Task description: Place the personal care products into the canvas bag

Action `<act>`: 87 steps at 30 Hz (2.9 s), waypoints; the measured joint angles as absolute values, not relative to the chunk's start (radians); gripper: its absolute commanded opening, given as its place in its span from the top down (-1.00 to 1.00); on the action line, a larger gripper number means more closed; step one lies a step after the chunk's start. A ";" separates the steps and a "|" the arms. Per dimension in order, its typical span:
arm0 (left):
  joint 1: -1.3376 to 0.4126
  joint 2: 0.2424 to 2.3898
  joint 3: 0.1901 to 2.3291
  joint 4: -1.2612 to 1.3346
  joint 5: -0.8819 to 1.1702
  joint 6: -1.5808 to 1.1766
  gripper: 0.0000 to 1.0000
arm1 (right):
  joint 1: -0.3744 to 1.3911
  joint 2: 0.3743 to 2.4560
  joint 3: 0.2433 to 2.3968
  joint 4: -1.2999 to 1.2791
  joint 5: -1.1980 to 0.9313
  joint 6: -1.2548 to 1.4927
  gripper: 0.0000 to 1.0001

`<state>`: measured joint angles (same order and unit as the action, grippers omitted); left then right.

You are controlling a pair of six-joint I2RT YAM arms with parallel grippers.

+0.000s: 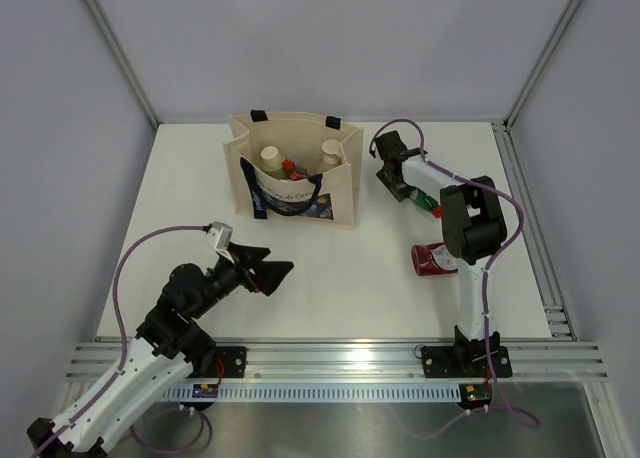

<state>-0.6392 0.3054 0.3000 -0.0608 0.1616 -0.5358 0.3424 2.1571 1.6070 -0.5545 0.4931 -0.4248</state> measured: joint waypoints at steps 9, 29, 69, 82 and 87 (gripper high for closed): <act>-0.639 0.276 0.300 -0.081 0.161 -0.536 -0.97 | 0.326 2.161 1.623 -0.660 0.320 -0.441 -0.03; -0.639 0.278 0.300 -0.112 0.160 -0.536 -0.98 | 0.012 2.210 1.777 -0.830 -0.270 -0.295 1.00; -0.639 0.233 0.308 -0.195 0.142 -0.515 -0.97 | 0.680 2.318 2.578 -0.851 -0.351 -0.388 1.00; -0.639 0.252 0.314 -0.197 0.144 -0.512 -0.98 | 0.671 2.324 2.436 -0.906 -0.250 -0.514 -0.95; -0.639 0.249 0.314 -0.198 0.148 -0.503 -0.98 | 0.662 2.321 2.527 -0.936 -0.221 -0.481 -0.99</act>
<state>-0.6392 0.2493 0.3138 -0.1978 0.1482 -0.5026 0.6617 2.3207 2.5275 -0.9360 -0.2207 -0.4808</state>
